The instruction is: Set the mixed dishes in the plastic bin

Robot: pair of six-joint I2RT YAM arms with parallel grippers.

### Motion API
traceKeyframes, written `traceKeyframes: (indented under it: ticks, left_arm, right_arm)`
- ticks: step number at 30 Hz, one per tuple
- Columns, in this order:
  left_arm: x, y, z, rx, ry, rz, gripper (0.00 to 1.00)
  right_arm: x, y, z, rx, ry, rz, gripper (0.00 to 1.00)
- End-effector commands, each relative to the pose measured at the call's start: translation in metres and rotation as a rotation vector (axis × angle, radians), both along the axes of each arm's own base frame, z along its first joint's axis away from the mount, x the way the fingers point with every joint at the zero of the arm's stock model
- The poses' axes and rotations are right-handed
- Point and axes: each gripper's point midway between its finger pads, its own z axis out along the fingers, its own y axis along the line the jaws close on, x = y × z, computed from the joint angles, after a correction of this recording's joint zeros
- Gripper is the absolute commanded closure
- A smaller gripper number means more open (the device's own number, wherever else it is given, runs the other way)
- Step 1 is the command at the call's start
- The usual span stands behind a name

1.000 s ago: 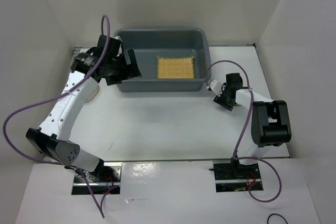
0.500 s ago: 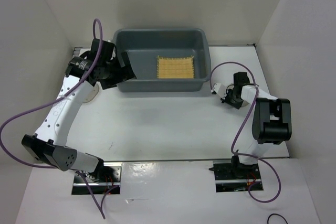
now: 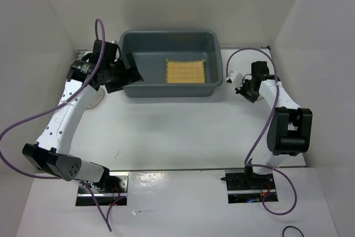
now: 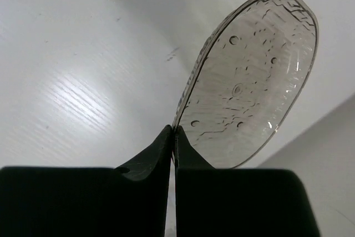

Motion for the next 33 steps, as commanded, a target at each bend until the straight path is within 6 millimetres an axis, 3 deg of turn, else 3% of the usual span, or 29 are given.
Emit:
traceKeyframes:
  ticks: [1,4,8,9,10,11,13,14,17,19,21,22,25,27,28,33]
  left_arm:
    - [-0.002,0.0,0.023,-0.037,-0.086,-0.004,0.0]
    - [-0.006,0.005,0.024,-0.038,-0.091,0.006,0.0]
    - [-0.009,0.004,0.024,-0.045,-0.092,0.0,0.0]
    - [-0.01,0.007,0.027,-0.047,-0.101,0.009,0.0]
    - [-0.01,0.008,0.027,-0.047,-0.101,0.009,0.0]
    - [-0.01,0.008,0.024,-0.045,-0.092,0.009,0.0]
    - [-0.011,0.013,0.023,-0.045,-0.091,0.013,0.0]
    - [-0.009,0.014,0.025,-0.054,-0.103,0.015,0.0]
    - [-0.014,0.013,0.017,-0.067,-0.089,-0.005,0.0]
    - [-0.016,0.014,0.021,-0.08,-0.097,-0.007,0.0]
    - [-0.02,0.018,0.018,-0.077,-0.084,0.004,0.0]
    - [-0.025,0.019,0.021,-0.078,-0.09,0.004,0.0]
    - [-0.039,0.029,0.017,-0.073,-0.072,0.027,0.0]
    - [-0.048,0.037,0.015,-0.072,-0.074,0.052,0.0]
    - [-0.054,0.04,0.008,-0.082,-0.045,0.067,0.0]
    - [-0.073,0.04,-0.002,-0.118,-0.02,0.11,0.0]
  right_arm:
    - [0.008,0.002,0.057,0.02,-0.114,-0.042,1.0]
    - [0.021,0.002,0.092,0.043,-0.211,-0.088,1.0]
    - [0.045,0.024,0.16,0.084,-0.381,-0.066,1.0]
    - [0.051,0.036,0.189,0.092,-0.449,-0.032,1.0]
    - [0.053,0.046,0.201,0.108,-0.475,-0.004,1.0]
    - [0.056,0.069,0.22,0.118,-0.517,0.068,1.0]
    - [0.061,0.096,0.228,0.128,-0.541,0.138,1.0]
    - [0.067,0.12,0.229,0.128,-0.556,0.193,1.0]
    - [0.077,0.158,0.225,0.141,-0.548,0.277,1.0]
    - [0.084,0.194,0.195,0.138,-0.487,0.361,1.0]
    - [0.095,0.214,0.183,0.123,-0.491,0.407,1.0]
    - [0.099,0.232,0.164,0.125,-0.461,0.436,1.0]
    - [0.117,0.253,0.129,0.109,-0.43,0.469,1.0]
    - [0.128,0.253,0.114,0.077,-0.411,0.465,1.0]
    - [0.134,0.263,0.1,0.066,-0.387,0.489,1.0]
    - [0.147,0.263,0.055,-0.026,-0.354,0.577,1.0]
